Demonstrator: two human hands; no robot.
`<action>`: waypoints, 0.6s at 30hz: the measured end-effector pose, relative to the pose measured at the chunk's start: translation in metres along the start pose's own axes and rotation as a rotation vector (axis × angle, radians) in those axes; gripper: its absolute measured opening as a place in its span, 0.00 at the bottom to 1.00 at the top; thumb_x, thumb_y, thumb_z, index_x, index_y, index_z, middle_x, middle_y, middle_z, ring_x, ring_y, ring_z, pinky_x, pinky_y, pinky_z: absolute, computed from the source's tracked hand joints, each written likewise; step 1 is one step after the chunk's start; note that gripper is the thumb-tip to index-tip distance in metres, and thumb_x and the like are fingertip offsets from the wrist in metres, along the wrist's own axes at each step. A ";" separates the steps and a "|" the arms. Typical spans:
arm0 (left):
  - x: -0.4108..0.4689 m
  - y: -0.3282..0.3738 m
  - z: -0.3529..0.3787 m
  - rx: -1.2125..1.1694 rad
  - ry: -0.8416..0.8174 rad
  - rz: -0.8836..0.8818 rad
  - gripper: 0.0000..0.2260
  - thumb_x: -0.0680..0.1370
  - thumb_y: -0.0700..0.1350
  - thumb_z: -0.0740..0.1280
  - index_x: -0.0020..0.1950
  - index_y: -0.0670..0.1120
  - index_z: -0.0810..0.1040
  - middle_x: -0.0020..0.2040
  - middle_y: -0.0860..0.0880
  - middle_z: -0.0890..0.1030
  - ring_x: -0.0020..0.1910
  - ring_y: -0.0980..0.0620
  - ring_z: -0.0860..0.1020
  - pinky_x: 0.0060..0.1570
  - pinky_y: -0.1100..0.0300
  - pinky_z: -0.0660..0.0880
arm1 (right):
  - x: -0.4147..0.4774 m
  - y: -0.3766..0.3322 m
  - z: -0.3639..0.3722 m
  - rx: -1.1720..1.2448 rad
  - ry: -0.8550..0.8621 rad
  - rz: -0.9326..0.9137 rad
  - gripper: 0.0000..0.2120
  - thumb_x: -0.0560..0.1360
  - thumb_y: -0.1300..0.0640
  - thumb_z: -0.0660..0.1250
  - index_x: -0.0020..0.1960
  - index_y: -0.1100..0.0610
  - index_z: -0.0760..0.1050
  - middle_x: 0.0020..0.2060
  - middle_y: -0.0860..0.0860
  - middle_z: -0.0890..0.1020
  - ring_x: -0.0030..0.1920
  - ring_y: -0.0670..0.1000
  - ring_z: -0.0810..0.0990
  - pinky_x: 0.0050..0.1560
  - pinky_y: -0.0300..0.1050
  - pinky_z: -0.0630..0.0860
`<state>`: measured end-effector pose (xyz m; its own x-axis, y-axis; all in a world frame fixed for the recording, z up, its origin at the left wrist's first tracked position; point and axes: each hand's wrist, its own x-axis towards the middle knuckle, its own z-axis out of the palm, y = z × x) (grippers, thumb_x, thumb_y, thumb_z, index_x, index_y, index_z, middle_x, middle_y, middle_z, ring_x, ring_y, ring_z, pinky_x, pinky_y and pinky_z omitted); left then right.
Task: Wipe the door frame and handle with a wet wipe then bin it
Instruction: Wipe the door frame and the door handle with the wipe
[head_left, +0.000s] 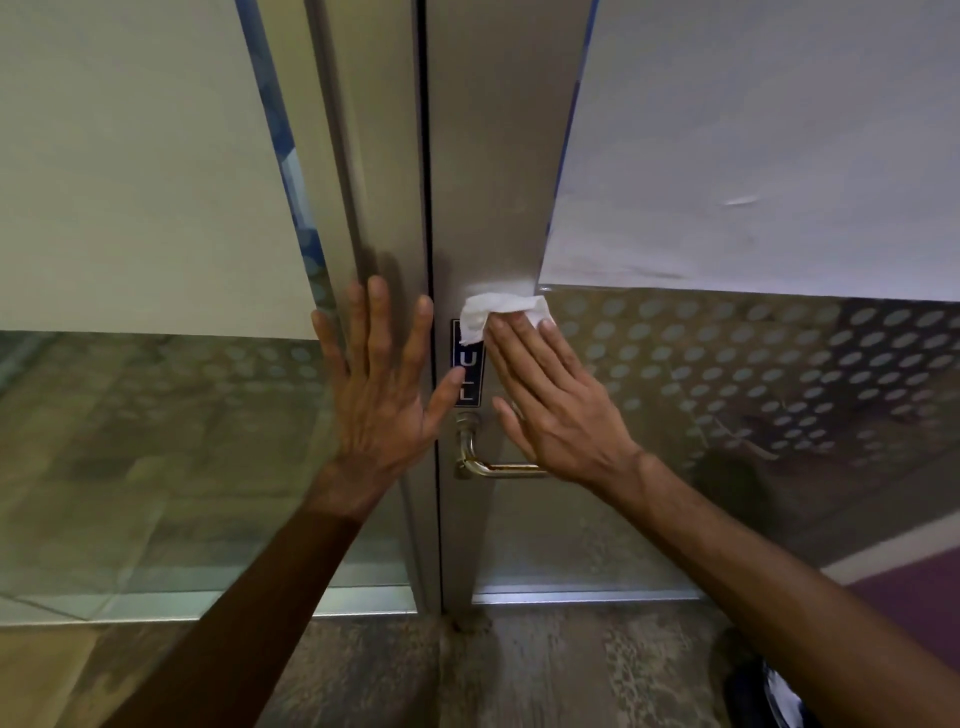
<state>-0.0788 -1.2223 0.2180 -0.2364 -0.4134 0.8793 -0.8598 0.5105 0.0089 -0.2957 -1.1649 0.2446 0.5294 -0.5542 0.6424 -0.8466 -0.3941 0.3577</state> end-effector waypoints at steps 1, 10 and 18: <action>-0.001 0.001 0.000 -0.001 -0.011 0.005 0.37 0.86 0.65 0.55 0.86 0.55 0.38 0.85 0.50 0.30 0.86 0.48 0.34 0.82 0.41 0.31 | -0.005 -0.001 -0.001 -0.005 -0.030 -0.010 0.28 0.87 0.49 0.56 0.79 0.67 0.61 0.79 0.62 0.63 0.81 0.59 0.59 0.81 0.58 0.59; -0.002 0.000 -0.002 0.002 -0.055 0.013 0.37 0.86 0.66 0.53 0.86 0.56 0.36 0.84 0.52 0.28 0.85 0.50 0.31 0.81 0.41 0.29 | -0.010 0.019 -0.012 -0.102 -0.129 -0.138 0.34 0.86 0.39 0.54 0.80 0.64 0.61 0.80 0.59 0.63 0.81 0.58 0.60 0.81 0.59 0.56; -0.004 -0.006 0.002 0.032 -0.048 0.008 0.36 0.86 0.66 0.53 0.86 0.56 0.36 0.85 0.51 0.28 0.85 0.48 0.31 0.81 0.41 0.29 | -0.010 0.015 -0.003 -0.109 -0.170 -0.101 0.37 0.86 0.36 0.48 0.81 0.63 0.56 0.82 0.59 0.58 0.82 0.57 0.54 0.83 0.57 0.44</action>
<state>-0.0738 -1.2254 0.2137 -0.2642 -0.4455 0.8554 -0.8718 0.4897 -0.0142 -0.3135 -1.1633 0.2457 0.6058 -0.6351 0.4793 -0.7848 -0.3778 0.4913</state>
